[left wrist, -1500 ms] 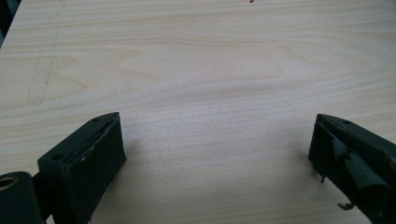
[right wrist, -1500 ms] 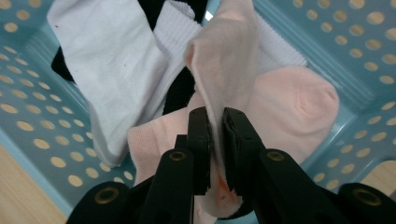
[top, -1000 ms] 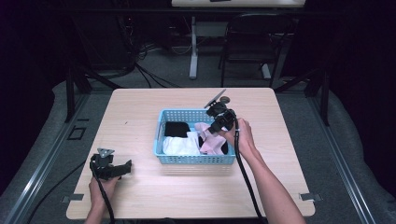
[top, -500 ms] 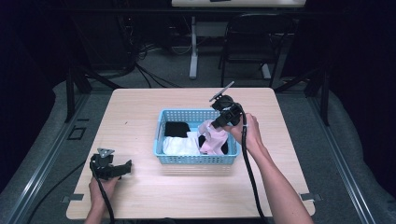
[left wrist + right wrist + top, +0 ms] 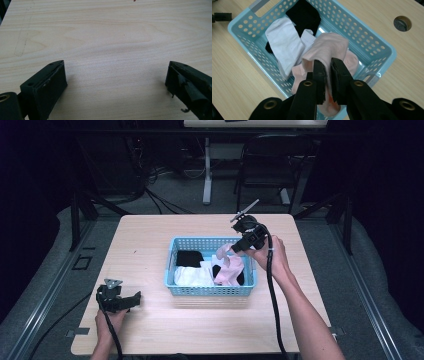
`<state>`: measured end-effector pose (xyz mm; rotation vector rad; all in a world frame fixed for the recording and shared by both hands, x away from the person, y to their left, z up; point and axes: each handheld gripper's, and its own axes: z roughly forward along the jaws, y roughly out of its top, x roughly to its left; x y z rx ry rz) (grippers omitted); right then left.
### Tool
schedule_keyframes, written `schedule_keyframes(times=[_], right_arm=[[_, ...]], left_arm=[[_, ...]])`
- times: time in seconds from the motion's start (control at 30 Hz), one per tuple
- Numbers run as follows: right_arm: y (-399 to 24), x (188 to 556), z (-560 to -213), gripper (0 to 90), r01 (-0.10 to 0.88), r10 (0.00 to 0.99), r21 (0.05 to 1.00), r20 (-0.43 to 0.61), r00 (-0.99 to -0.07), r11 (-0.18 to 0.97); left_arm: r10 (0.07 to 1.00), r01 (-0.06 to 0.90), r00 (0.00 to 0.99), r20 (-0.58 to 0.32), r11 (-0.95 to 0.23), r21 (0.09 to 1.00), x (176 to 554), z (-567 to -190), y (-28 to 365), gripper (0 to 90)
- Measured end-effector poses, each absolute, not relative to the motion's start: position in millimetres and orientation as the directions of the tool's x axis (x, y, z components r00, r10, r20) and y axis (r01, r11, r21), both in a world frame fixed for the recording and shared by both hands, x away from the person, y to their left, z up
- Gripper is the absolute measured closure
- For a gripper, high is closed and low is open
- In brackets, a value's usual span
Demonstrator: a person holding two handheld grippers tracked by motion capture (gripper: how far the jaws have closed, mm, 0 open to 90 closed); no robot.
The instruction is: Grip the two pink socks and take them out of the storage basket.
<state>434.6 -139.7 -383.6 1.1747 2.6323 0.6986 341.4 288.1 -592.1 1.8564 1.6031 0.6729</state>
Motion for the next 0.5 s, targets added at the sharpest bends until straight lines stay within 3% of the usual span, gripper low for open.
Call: schedule_keyframes(times=[0.5], right_arm=[[-161.4, 427.1, -359.3, 81.5, 0.654, 0.761, 0.535, 0.032, -0.648, 0.535]], left_arm=[[0.989, 0.691, 0.147, -0.002, -0.101, 0.716, 341.4, -592.2, 288.1, 3.5]])
